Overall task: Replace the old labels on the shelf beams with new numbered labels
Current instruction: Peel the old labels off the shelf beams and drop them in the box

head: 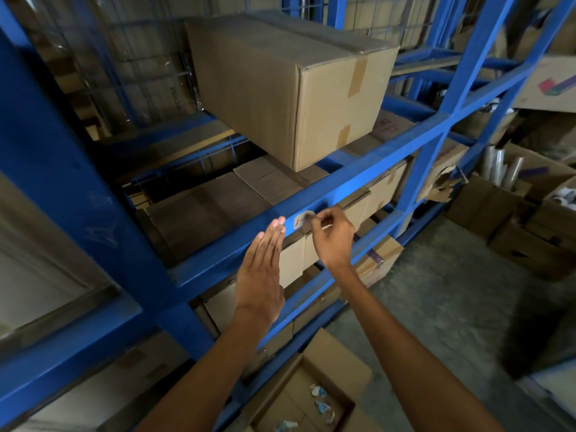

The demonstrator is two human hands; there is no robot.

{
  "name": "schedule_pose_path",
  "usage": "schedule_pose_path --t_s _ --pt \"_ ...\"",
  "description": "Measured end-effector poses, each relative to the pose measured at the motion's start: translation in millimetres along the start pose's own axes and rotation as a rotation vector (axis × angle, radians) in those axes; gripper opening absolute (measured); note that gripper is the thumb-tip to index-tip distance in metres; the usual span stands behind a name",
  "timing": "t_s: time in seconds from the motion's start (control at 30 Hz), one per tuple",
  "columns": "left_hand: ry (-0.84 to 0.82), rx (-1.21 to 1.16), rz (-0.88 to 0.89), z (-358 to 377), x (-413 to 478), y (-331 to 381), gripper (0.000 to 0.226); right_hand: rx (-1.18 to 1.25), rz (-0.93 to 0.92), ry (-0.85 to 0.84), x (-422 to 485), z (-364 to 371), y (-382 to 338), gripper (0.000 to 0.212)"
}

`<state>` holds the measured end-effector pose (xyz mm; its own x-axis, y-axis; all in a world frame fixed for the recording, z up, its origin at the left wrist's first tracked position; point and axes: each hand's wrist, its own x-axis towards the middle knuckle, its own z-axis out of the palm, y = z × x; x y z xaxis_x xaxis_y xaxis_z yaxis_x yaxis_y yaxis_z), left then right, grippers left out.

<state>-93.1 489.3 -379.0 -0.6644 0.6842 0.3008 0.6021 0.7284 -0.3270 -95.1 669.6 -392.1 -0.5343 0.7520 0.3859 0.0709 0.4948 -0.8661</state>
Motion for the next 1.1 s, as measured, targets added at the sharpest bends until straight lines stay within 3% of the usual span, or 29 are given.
schedule_pose_path --t_s 0.1,0.27,0.53,0.73,1.1 --pt "0.005 0.031 0.009 0 -1 -1 0.112 0.103 0.116 0.019 -3 3 -2 0.017" --pt "0.0 0.022 0.018 2 -1 -3 0.115 0.156 0.107 -0.014 -4 2 -7 0.021" --pt "-0.037 0.02 0.037 1 -19 -18 0.11 0.095 0.074 0.028 -31 -12 -20 0.005" --pt "-0.045 -0.025 -0.011 -6 -62 -43 0.101 0.134 0.089 0.019 -75 -25 -51 0.005" --pt "-0.102 0.033 -0.042 -1 -161 -110 0.108 0.162 0.122 -0.128 -173 -5 -109 0.008"
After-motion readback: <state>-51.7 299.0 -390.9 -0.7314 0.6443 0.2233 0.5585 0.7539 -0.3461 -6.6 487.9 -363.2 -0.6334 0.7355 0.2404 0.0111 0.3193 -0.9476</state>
